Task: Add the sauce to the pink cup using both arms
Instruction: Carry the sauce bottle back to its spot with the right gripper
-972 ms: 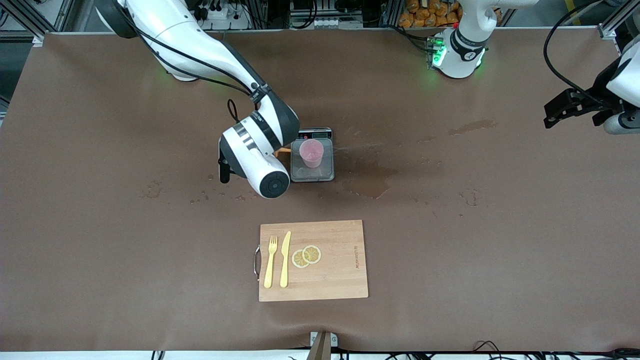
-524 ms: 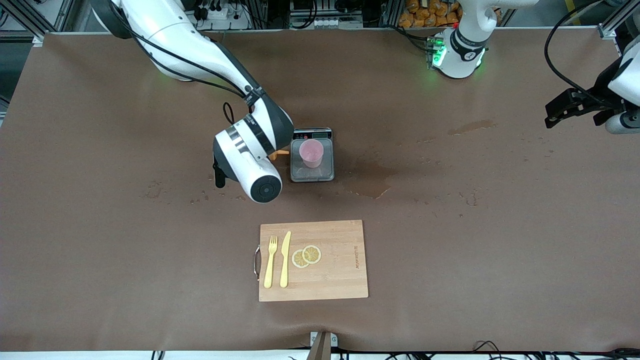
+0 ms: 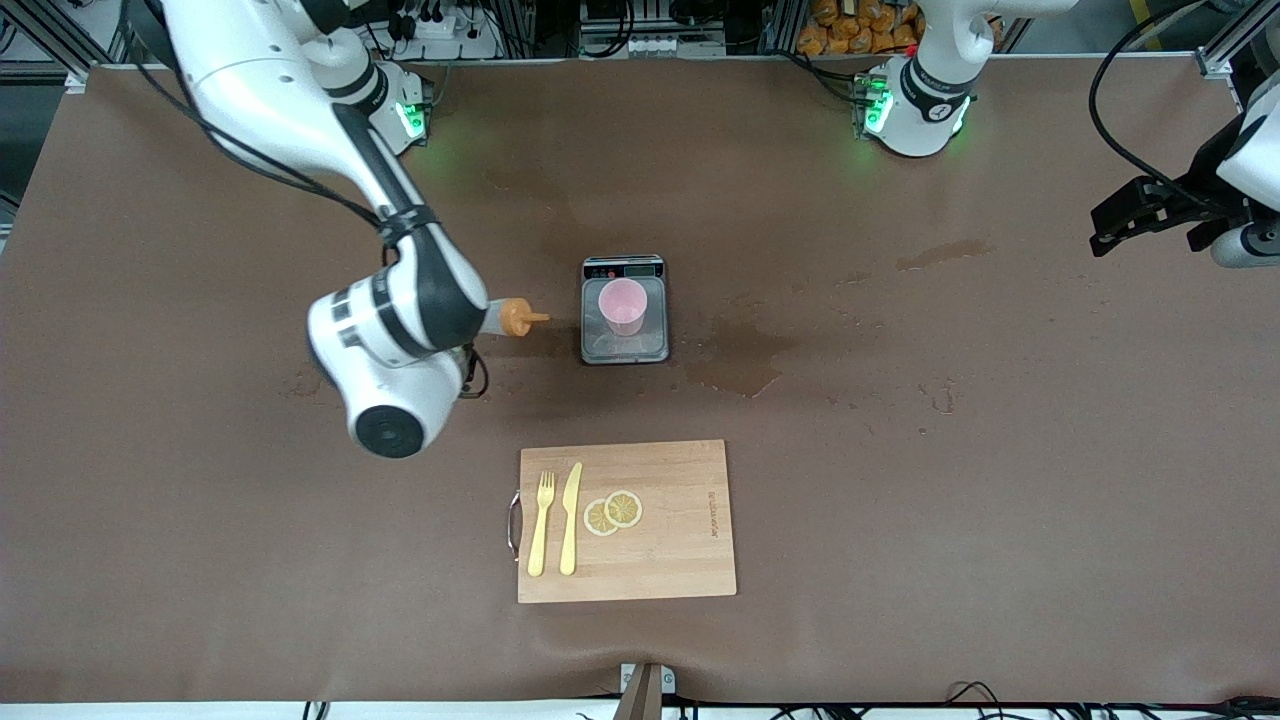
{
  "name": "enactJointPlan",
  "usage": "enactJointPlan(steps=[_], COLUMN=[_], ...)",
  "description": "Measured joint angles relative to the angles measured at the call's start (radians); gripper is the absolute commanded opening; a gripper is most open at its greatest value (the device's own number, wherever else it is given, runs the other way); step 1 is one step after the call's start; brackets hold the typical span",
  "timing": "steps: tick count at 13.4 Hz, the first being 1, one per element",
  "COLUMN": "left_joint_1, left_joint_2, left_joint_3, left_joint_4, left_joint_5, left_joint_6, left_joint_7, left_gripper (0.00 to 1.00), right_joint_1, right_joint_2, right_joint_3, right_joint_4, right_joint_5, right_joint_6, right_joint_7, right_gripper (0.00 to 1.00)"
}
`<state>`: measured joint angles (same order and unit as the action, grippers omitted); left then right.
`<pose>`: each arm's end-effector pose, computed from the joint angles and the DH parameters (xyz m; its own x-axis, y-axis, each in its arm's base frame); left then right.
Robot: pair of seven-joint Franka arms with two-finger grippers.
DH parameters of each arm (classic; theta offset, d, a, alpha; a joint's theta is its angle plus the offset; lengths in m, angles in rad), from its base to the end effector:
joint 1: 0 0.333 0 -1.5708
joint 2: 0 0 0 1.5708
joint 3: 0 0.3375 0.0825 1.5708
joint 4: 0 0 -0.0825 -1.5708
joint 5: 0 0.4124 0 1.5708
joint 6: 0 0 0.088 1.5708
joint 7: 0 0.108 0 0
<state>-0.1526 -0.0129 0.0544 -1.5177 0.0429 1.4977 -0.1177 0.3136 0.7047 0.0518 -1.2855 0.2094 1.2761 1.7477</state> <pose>0.5692 -0.0509 0.6725 0.9997 0.0225 -0.0021 0.0224 -0.9988 -0.0426 0.6366 0.2641 0.3088 0.1322 -0.9856 -0.1054 -0.7180 -0.1686 0.6753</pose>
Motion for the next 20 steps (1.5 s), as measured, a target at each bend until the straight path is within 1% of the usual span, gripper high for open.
enactJointPlan(steps=[2, 3, 5, 7, 9, 12, 15, 18, 20], left_joint_1=[0.0, -0.001, -0.007, -0.01, -0.01, -0.01, -0.008, -0.008, -0.009], left_joint_2=[0.0, 0.0, 0.002, 0.006, 0.005, 0.005, 0.005, 0.005, 0.005], left_joint_3=[0.0, 0.0, -0.002, -0.007, -0.018, -0.025, -0.025, -0.027, -0.028], left_joint_4=[0.0, -0.002, -0.006, -0.006, -0.007, -0.007, -0.007, -0.007, -0.007], left_joint_5=[0.0, 0.0, 0.0, 0.0, 0.0, 0.0, 0.0, 0.0, 0.0], left_joint_6=[0.0, 0.0, 0.0, 0.0, 0.0, 0.0, 0.0, 0.0, 0.0], left_joint_7=[0.0, 0.0, 0.0, 0.0, 0.0, 0.0, 0.0, 0.0, 0.0], left_gripper=[1.0, 1.0, 1.0, 1.0, 1.0, 1.0, 1.0, 1.0, 1.0], right_joint_1=[-0.059, -0.094, -0.191, -0.301, -0.392, -0.481, -0.575, -0.672, -0.71], right_joint_2=[-0.015, -0.02, -0.022, -0.022, -0.022, -0.01, 0.034, 0.098, 0.138], right_joint_3=[-0.001, -0.002, -0.004, -0.005, -0.006, -0.006, -0.007, -0.008, -0.008], right_joint_4=[0.0, 0.0, 0.0, -0.001, -0.008, -0.021, -0.026, -0.031, -0.032], right_joint_5=[0.013, 0.036, 0.078, 0.088, 0.093, 0.133, 0.163, 0.187, 0.212], right_joint_6=[-0.023, -0.044, -0.084, -0.113, -0.123, -0.123, -0.122, -0.119, -0.116], right_joint_7=[-0.103, -0.163, -0.313, -0.481, -0.624, -0.762, -0.901, -1.042, -1.109], right_gripper=[0.59, 0.59, 0.59, 0.58, 0.58, 0.58, 0.59, 0.59, 0.59])
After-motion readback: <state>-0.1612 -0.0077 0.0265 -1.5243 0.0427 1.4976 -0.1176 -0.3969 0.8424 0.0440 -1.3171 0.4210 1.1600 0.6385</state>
